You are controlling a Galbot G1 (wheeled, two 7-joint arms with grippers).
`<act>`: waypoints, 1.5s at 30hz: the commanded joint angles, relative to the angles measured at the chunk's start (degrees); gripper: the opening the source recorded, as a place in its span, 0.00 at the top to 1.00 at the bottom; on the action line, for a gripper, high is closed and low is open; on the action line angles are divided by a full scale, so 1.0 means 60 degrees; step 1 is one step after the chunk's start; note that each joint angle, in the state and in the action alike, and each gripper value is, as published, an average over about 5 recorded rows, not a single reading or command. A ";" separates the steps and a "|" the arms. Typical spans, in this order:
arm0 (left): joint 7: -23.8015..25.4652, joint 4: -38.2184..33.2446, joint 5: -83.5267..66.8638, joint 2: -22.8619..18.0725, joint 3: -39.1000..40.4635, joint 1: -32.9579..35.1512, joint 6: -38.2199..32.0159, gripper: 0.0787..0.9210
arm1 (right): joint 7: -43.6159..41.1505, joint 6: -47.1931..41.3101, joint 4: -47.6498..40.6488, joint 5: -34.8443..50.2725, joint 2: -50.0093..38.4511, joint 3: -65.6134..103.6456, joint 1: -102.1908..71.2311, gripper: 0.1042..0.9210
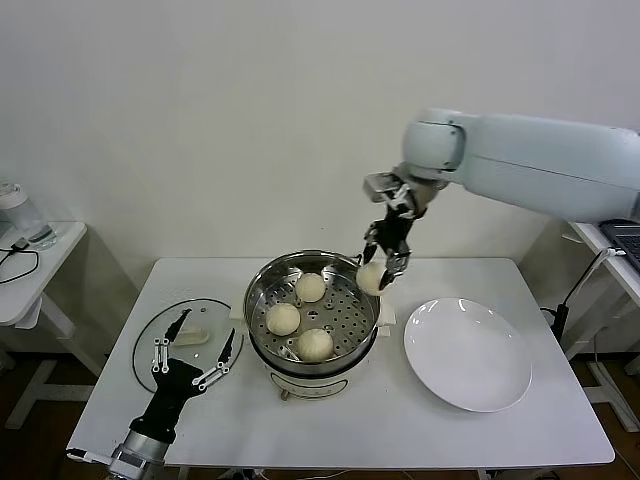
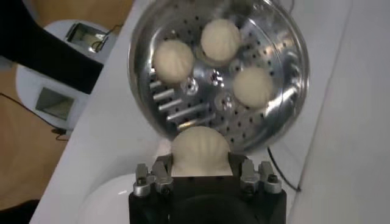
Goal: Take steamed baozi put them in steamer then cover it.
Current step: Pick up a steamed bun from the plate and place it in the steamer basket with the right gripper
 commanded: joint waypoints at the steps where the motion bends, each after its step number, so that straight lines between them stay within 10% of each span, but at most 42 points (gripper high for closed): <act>1: -0.0015 0.0035 -0.0012 0.0012 -0.0057 -0.0008 -0.0025 0.12 | 0.0462 -0.0291 -0.0128 0.0073 0.1263 -0.0572 -0.0399 0.34; 28: -0.0051 0.0072 -0.0065 -0.0033 -0.0325 -0.0055 -0.0056 0.12 | 0.0952 -0.0484 -0.1133 -0.0591 0.1818 -0.0464 -0.1561 0.34; 45: -0.0105 0.0014 0.0143 -0.0082 -0.0351 -0.0020 -0.0013 0.12 | 0.1044 -0.0328 -0.0273 -0.0721 0.0845 0.0770 -0.1391 0.12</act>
